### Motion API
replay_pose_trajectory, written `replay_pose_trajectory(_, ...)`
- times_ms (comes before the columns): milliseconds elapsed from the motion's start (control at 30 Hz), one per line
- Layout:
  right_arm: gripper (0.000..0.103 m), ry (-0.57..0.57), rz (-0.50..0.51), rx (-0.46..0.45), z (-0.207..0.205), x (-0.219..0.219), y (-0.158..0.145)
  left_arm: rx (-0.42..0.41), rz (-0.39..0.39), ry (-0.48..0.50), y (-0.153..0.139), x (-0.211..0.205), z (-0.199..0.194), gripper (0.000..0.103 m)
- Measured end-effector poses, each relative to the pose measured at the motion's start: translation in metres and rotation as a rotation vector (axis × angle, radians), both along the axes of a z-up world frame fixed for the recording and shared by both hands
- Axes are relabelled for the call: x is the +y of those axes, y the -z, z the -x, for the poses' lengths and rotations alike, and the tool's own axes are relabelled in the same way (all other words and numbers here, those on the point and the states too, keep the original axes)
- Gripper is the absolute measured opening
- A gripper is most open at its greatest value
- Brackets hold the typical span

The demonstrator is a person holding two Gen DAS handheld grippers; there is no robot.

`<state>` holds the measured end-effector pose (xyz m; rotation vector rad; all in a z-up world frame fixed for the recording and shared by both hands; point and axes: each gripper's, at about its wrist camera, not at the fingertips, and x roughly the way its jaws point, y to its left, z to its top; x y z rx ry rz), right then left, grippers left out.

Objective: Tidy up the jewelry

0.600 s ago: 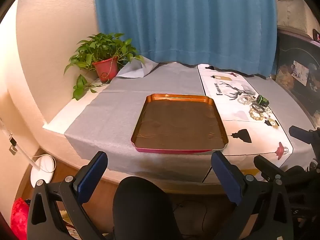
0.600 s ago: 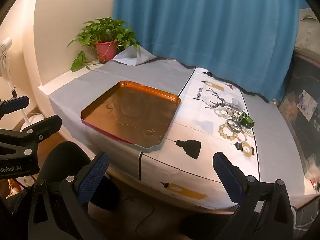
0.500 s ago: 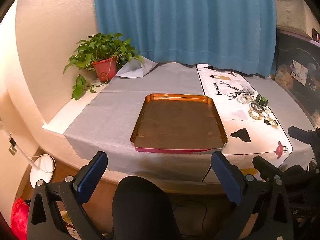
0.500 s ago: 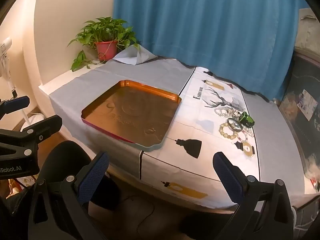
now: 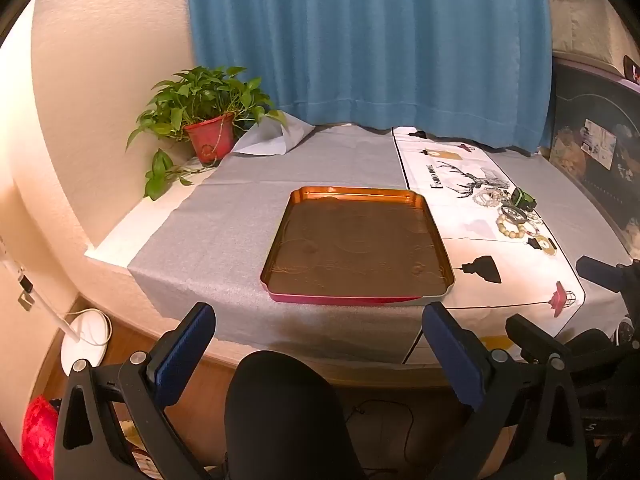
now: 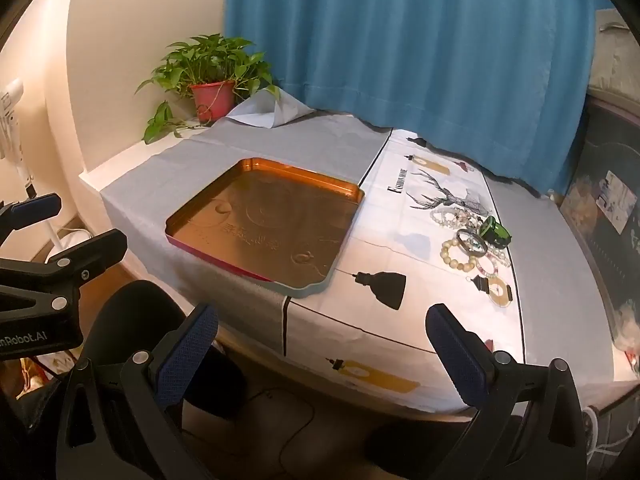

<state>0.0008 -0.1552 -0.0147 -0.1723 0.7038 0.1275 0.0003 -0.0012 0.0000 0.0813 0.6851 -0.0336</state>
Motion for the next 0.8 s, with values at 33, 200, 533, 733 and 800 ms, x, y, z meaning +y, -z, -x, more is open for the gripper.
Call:
replay_pose_trajectory(33,0.103,-0.001,0.000,0.001,0.0002,0.0000,-0.0002,0.001,-0.001,0.001,0.0000,0.0001,-0.0001,0.103)
replay_pose_trajectory(200,0.103,-0.003,0.004,0.000,0.0002,0.0018,0.0012,0.001,0.000,0.001,0.0000,0.0001,0.0000,0.103)
replay_pose_trajectory(533,0.103,-0.004,0.004,0.003,0.0031,0.0020,0.0012,0.002,0.000,0.001,0.0000,0.0003,-0.0001,0.103)
replay_pose_trajectory(733,0.103,-0.002,0.002,0.004,0.0015,0.0016,0.0002,0.002,-0.001,0.001,0.0000,0.0002,-0.0002,0.103)
replay_pose_trajectory(800,0.103,-0.002,0.001,0.006,0.0011,0.0014,-0.0005,0.001,0.000,0.001,0.0000,0.0001,-0.0002,0.103)
